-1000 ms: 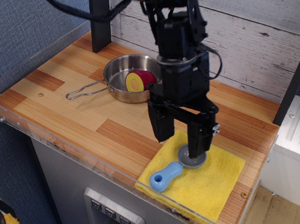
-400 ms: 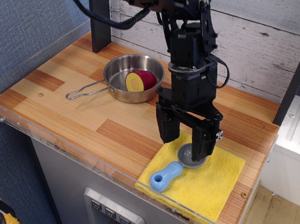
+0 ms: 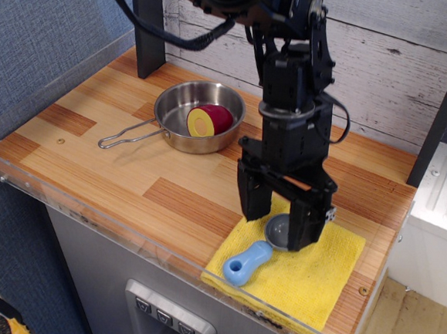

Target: Take the spoon from the yellow cloth and place it next to it.

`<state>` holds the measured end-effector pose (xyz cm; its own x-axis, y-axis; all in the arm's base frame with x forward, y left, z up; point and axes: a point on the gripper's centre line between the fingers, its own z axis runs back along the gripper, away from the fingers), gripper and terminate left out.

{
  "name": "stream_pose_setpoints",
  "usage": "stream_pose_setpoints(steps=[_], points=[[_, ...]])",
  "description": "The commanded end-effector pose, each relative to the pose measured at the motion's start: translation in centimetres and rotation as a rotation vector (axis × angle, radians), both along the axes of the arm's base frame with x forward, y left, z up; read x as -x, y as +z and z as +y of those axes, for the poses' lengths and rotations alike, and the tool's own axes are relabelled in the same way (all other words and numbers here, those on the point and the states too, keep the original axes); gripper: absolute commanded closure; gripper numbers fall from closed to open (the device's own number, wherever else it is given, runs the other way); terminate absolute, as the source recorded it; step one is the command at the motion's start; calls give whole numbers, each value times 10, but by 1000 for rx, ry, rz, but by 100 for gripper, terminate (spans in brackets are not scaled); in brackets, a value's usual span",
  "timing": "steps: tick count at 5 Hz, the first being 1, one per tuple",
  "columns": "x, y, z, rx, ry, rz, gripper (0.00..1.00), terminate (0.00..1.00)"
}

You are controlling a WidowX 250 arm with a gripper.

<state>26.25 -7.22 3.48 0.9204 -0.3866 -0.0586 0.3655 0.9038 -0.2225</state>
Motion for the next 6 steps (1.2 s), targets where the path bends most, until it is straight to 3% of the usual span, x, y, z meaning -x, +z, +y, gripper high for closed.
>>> stream_pose_setpoints(steps=[1, 2, 3, 6], points=[[5, -3, -5, -16, -36, 18, 0, 0], [6, -4, -6, -33, -36, 18, 0, 0], [7, -3, -6, -43, -23, -1, 100, 0], [6, -4, -8, -53, -27, 10, 100, 0]])
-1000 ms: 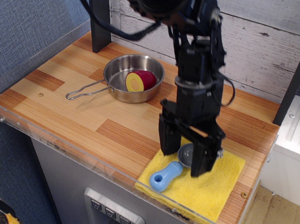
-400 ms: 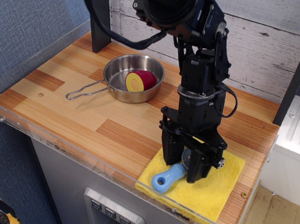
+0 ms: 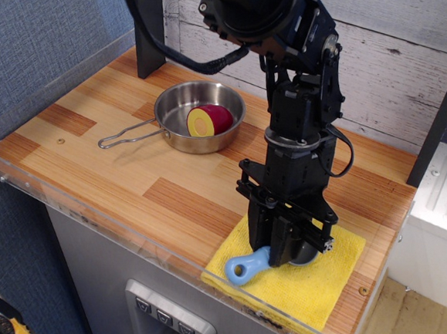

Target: Take the spoon from the yellow cloth and place it next to it.

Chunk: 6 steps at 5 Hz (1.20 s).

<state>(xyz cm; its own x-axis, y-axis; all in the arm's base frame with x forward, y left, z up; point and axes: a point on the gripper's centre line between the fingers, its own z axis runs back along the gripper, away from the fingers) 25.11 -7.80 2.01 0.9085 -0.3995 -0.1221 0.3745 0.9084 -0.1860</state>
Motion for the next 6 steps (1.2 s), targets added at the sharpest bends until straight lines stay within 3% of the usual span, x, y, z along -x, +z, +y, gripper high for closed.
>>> stream_pose_setpoints(steps=[1, 2, 3, 6], points=[[-5, 26, 3, 27, 9, -74, 100, 0], [-1, 67, 30, 39, 110, -198, 100, 0], [7, 85, 60, 35, 237, -246, 100, 0], [34, 53, 125, 73, 500, -188, 100, 0]])
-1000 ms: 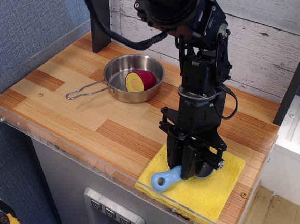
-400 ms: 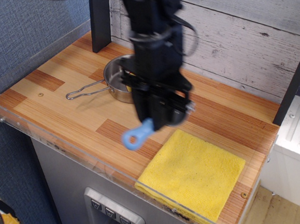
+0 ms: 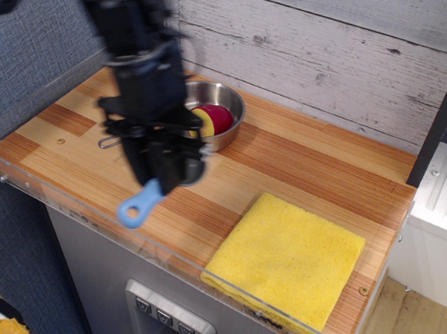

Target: Take the spoon from the yellow cloth and place it next to it.

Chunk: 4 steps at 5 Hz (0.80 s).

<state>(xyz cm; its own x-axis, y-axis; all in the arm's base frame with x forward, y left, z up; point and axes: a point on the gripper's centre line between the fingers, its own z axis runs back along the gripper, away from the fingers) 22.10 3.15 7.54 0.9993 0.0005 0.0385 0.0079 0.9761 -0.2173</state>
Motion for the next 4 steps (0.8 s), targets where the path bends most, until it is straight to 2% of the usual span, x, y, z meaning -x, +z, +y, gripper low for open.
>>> stream_pose_setpoints(steps=[1, 2, 3, 4], points=[[-5, -13, 27, 13, 165, -63, 100, 0], [-28, -19, 30, 6, 199, -108, 100, 0], [-48, -23, 20, -9, 168, -122, 100, 0], [-52, -26, 14, -25, 145, -118, 100, 0]])
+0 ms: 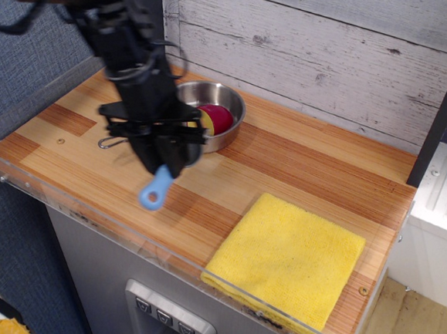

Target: Take the spoon from the yellow cloth and place it next to it.

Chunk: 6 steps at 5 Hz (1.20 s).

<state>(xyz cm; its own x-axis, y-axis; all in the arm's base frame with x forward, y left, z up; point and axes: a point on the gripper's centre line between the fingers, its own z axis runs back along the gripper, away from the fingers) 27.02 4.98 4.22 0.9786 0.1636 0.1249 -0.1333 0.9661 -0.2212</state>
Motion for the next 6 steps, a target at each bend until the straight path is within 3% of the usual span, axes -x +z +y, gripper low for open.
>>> stream_pose_setpoints(steps=[1, 2, 4, 5, 6], points=[[6, 3, -8, -58, -39, 36, 100, 0], [16, 1, -13, -148, -65, 77, 100, 0], [18, -4, -16, -178, -29, -4, 100, 0], [17, -2, -17, -186, -33, -29, 0, 0], [15, 4, -18, -195, -27, -60, 0, 0]])
